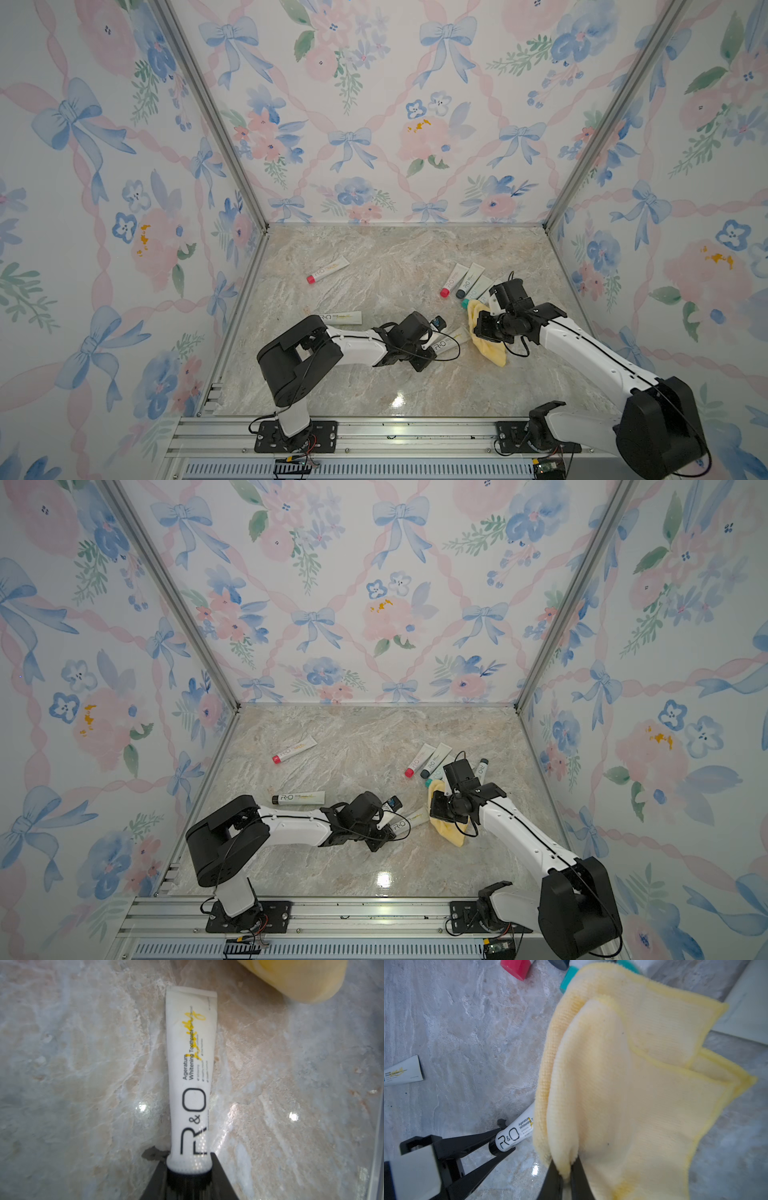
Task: Wipe the surface of the toothpaste tube
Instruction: Wipe the dirt from the toothpaste tube.
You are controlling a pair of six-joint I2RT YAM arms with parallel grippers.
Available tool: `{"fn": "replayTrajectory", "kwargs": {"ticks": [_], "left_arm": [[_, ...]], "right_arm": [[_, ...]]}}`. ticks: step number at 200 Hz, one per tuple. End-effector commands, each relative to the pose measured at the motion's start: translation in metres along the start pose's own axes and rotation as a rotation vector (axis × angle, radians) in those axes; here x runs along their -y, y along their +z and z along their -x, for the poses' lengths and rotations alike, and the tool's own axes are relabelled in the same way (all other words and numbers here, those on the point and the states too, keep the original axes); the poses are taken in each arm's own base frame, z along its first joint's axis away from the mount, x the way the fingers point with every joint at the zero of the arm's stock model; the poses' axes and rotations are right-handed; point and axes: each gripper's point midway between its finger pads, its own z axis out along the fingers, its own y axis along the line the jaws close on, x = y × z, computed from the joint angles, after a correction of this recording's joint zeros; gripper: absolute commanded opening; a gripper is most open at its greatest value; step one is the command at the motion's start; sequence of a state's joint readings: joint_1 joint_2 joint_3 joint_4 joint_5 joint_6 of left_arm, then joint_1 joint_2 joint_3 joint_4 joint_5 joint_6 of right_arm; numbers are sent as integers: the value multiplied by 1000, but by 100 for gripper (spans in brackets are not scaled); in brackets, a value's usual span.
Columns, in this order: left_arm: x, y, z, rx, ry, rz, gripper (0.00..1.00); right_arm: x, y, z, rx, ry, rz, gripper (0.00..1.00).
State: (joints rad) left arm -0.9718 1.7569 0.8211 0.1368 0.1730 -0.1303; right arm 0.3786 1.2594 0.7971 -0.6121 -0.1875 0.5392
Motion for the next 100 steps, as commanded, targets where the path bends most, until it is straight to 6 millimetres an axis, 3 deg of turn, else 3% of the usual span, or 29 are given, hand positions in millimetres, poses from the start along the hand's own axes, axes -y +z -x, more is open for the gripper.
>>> {"fn": "replayTrajectory", "kwargs": {"ticks": [1, 54, 80, 100], "left_arm": [[9, 3, -31, -97, 12, -38, 26], [9, 4, -32, -100, 14, -40, 26], [11, 5, -32, -101, 12, -47, 25], [9, 3, -32, -98, 12, -39, 25]], "right_arm": [[-15, 12, -8, -58, -22, 24, 9], [-31, 47, -23, -133, -61, 26, 8], [-18, 64, -33, -175, -64, -24, 7], [3, 71, -34, -186, -64, -103, 7]]}}
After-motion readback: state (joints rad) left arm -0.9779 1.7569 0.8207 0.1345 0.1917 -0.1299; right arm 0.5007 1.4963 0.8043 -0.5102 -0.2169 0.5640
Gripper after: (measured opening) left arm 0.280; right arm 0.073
